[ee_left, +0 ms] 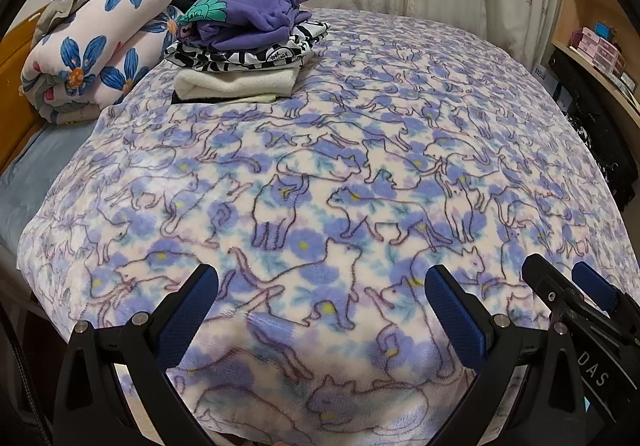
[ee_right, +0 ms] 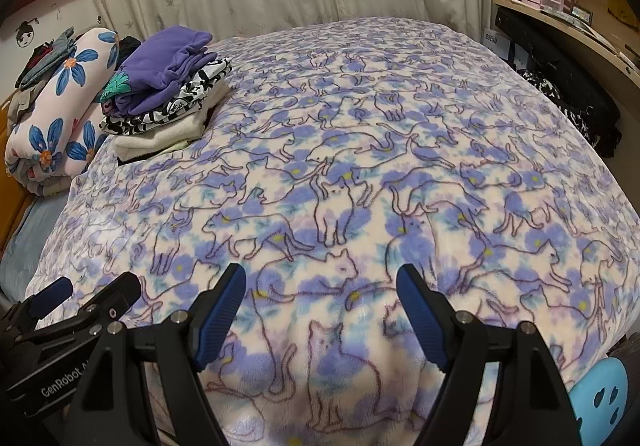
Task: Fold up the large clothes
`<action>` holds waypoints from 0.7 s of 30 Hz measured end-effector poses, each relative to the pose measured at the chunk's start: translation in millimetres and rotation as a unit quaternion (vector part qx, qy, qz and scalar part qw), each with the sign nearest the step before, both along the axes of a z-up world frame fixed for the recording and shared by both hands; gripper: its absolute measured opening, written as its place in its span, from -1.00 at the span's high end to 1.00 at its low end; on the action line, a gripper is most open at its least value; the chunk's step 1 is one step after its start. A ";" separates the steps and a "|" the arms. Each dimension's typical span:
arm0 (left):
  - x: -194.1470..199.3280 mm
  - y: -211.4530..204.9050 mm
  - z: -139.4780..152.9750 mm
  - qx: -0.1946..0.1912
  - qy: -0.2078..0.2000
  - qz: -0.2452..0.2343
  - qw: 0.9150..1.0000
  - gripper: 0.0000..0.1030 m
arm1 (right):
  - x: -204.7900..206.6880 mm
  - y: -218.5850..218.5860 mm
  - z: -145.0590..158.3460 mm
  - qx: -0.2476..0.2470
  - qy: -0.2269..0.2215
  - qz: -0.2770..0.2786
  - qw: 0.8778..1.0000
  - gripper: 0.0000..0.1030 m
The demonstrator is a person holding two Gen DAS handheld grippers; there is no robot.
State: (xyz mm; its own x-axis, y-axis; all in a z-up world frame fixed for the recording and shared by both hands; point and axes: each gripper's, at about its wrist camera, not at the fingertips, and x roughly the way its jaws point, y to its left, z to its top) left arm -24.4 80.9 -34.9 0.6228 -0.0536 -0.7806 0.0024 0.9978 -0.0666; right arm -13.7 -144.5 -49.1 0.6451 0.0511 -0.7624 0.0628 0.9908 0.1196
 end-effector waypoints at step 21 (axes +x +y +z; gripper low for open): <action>1.5 0.0 -1.6 0.007 -0.001 -0.001 1.000 -0.99 | 1.3 0.0 -1.2 -0.001 0.002 0.001 1.000 -0.52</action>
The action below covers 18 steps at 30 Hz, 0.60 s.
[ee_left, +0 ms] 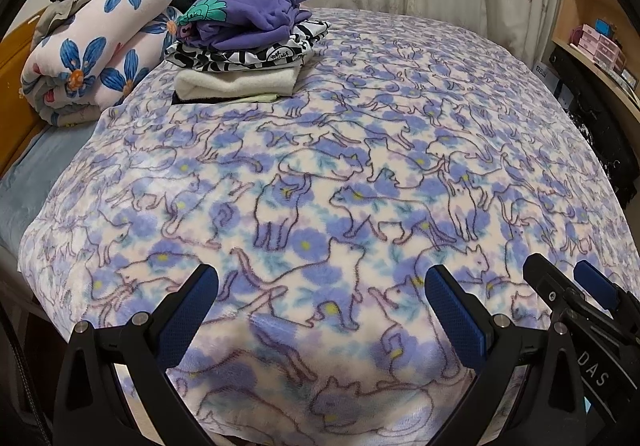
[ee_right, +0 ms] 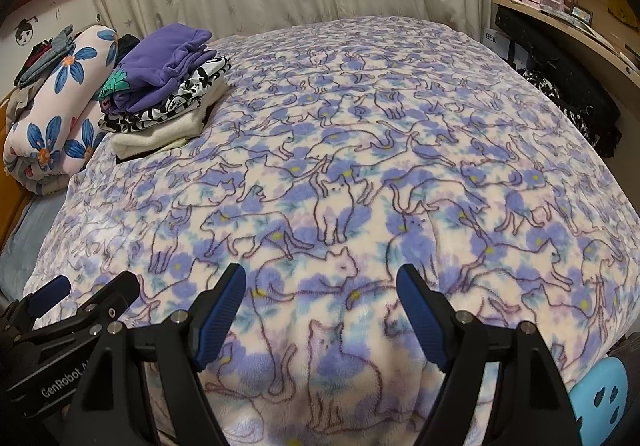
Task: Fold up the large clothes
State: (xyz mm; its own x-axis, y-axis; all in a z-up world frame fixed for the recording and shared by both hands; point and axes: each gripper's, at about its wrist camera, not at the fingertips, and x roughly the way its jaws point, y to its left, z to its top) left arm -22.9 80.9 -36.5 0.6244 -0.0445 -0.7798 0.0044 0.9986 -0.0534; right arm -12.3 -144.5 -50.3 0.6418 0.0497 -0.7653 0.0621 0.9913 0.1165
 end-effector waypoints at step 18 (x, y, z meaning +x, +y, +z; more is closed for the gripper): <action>-0.9 5.4 -7.9 -0.003 0.006 -0.003 1.000 -0.99 | -0.6 -3.9 -3.8 -0.001 0.002 0.002 1.000 -0.52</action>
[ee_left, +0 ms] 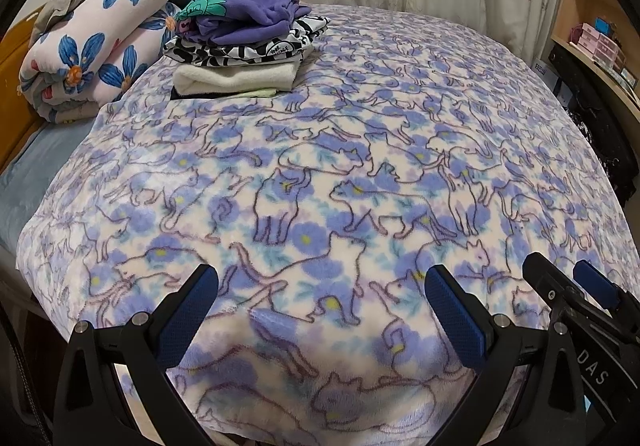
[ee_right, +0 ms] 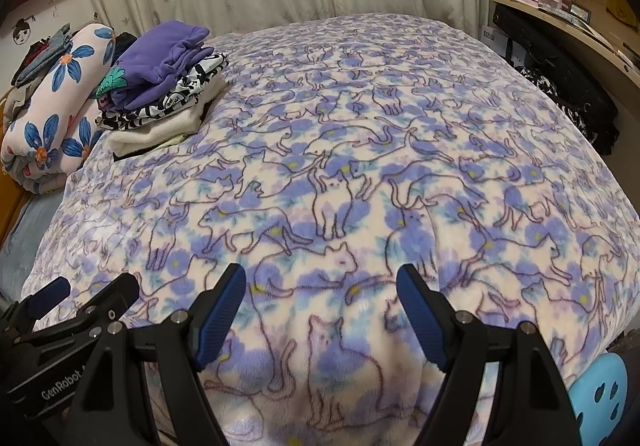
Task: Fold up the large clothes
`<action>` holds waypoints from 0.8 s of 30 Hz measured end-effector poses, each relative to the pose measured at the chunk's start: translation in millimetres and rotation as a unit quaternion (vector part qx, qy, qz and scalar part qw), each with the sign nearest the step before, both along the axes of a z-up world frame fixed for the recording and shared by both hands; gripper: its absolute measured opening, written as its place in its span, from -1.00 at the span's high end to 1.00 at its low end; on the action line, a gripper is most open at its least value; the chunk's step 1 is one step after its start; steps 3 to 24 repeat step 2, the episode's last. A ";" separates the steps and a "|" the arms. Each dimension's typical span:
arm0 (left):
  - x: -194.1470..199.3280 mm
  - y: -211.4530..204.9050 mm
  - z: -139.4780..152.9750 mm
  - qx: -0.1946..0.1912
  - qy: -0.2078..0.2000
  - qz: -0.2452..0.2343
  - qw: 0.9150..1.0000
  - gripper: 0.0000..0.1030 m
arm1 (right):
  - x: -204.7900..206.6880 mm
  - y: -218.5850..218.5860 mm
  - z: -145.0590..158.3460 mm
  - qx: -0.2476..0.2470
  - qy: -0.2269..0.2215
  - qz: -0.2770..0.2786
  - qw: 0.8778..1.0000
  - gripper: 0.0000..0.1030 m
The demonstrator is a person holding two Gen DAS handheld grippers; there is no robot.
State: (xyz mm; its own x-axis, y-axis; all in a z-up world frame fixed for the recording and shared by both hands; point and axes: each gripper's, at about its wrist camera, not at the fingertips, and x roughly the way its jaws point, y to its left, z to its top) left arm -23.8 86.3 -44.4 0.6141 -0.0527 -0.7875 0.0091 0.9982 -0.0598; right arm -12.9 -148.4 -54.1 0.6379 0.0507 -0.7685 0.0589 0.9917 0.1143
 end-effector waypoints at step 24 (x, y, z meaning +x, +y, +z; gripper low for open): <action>-0.8 1.8 -1.2 -0.001 0.002 0.001 1.000 -0.99 | 0.0 0.1 -0.5 -0.001 0.000 0.000 1.000 -0.52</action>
